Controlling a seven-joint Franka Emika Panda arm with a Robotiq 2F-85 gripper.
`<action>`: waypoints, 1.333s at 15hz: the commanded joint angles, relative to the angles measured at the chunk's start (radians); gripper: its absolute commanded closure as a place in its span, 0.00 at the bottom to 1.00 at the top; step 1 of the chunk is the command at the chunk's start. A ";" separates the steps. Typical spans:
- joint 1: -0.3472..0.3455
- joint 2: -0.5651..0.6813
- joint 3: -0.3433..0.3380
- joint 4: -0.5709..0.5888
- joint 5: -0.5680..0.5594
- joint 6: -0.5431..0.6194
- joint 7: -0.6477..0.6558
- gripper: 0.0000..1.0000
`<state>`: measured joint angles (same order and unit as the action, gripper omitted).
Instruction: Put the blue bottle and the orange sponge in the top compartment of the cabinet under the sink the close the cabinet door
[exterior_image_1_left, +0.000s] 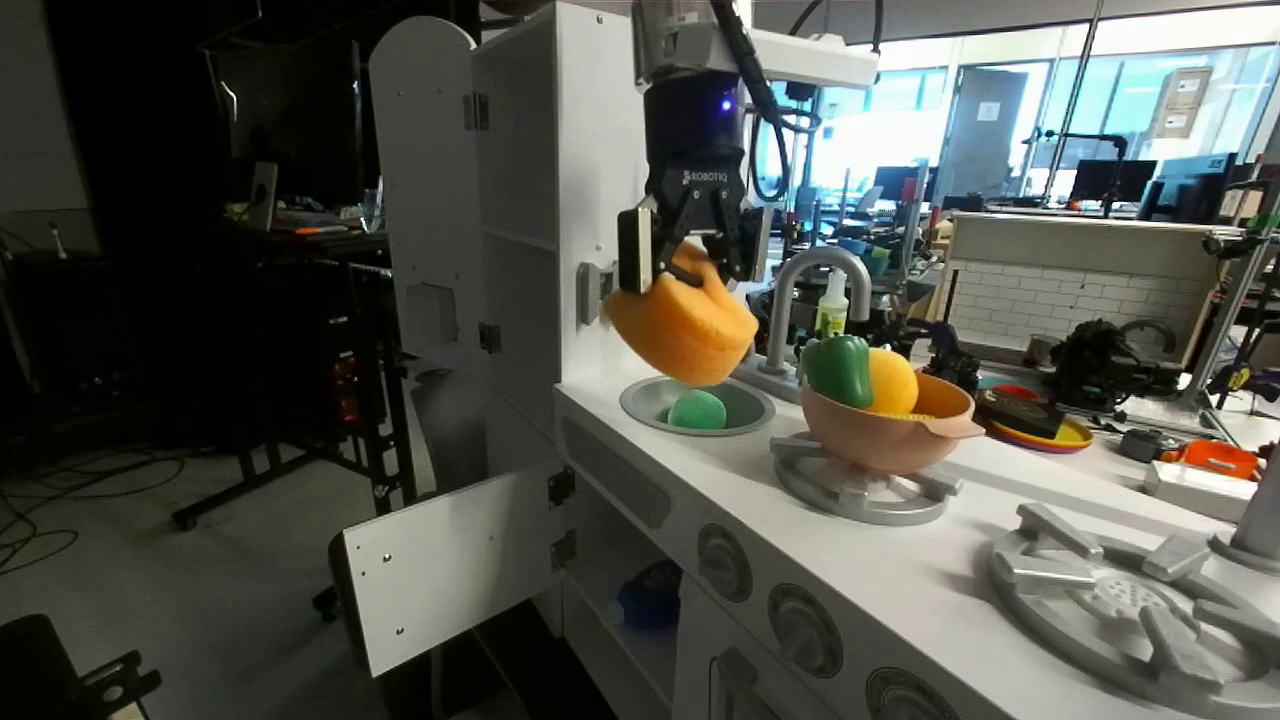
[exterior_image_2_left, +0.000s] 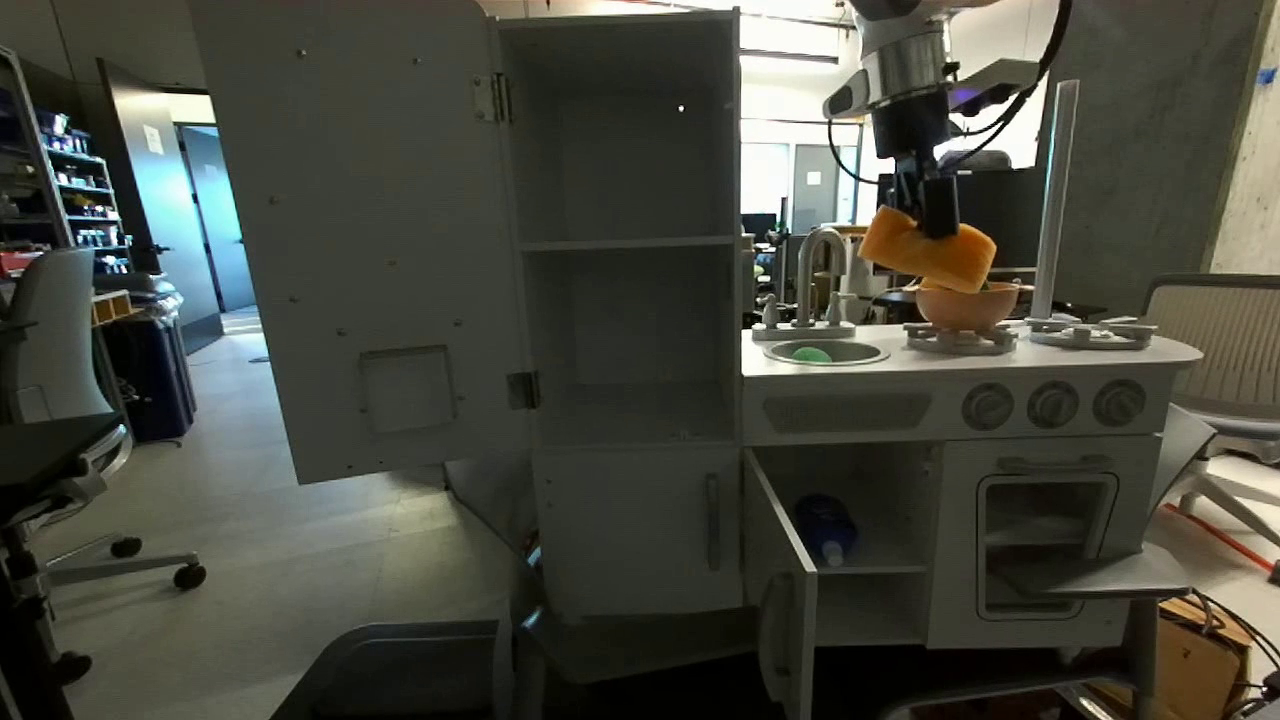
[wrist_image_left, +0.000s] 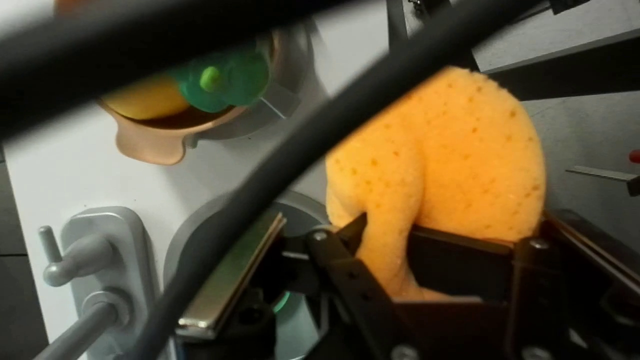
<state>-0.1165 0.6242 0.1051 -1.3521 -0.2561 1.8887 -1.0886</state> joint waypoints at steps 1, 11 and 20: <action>0.024 -0.140 -0.022 -0.248 -0.022 0.137 -0.027 1.00; 0.074 -0.378 -0.029 -0.821 -0.136 0.494 0.036 1.00; 0.208 -0.286 -0.195 -1.074 -0.514 1.012 0.669 1.00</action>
<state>0.0328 0.2917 0.0060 -2.4335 -0.6304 2.7862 -0.6139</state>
